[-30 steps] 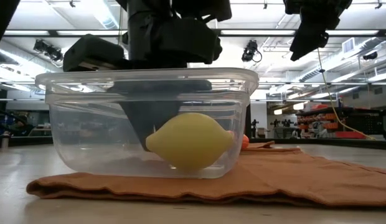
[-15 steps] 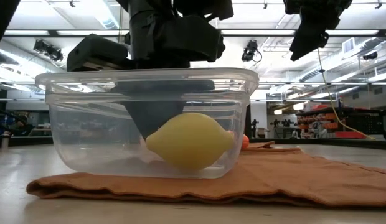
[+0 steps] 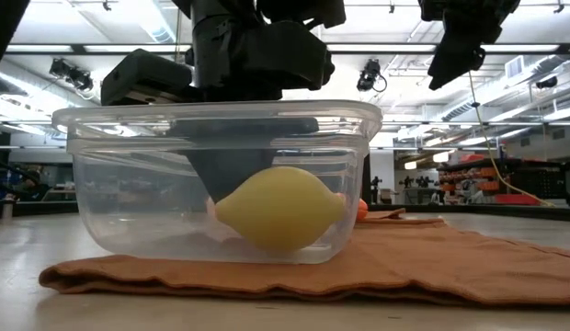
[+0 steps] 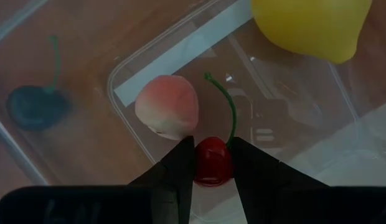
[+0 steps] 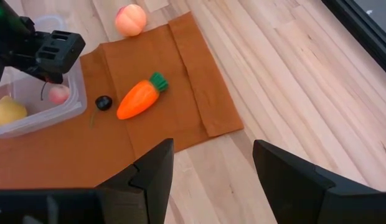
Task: Pick and placing Produce into tupperware
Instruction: Put the red cherry into the transparent bin, then put the large pink peach into the transparent bin
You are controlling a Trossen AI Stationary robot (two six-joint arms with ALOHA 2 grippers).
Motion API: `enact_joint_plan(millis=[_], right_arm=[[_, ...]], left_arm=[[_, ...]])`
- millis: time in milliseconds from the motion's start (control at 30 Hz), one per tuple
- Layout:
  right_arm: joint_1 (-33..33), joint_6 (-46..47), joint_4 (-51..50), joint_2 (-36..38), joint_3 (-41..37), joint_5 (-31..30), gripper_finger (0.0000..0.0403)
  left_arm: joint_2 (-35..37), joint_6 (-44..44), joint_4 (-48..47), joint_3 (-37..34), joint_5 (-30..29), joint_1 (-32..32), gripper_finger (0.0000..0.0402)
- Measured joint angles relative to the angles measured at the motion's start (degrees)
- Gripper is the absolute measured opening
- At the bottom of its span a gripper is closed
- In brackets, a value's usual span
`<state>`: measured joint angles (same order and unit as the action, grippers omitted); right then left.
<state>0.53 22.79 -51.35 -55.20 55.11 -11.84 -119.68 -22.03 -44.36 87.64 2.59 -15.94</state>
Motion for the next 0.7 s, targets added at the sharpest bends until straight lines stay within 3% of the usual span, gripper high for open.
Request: enact_joint_plan(millis=[167, 433, 700], right_arm=[[-0.02, -0.02, 0.00, 0.00, 0.00, 0.14, 0.0190], [0.00, -0.15, -0.01, 0.00, 0.00, 0.21, 0.0190], [0.00, -0.37, -0.02, 0.00, 0.00, 0.30, 0.0190]], left_arm=[[0.02, -0.06, 0.00, 0.00, 0.00, 0.00, 0.0121], [0.04, 0.21, -0.11, 0.00, -0.57, 0.02, 0.0200], [0.09, -2.68, -8.13, 4.46, -9.33, 0.26, 0.0239]])
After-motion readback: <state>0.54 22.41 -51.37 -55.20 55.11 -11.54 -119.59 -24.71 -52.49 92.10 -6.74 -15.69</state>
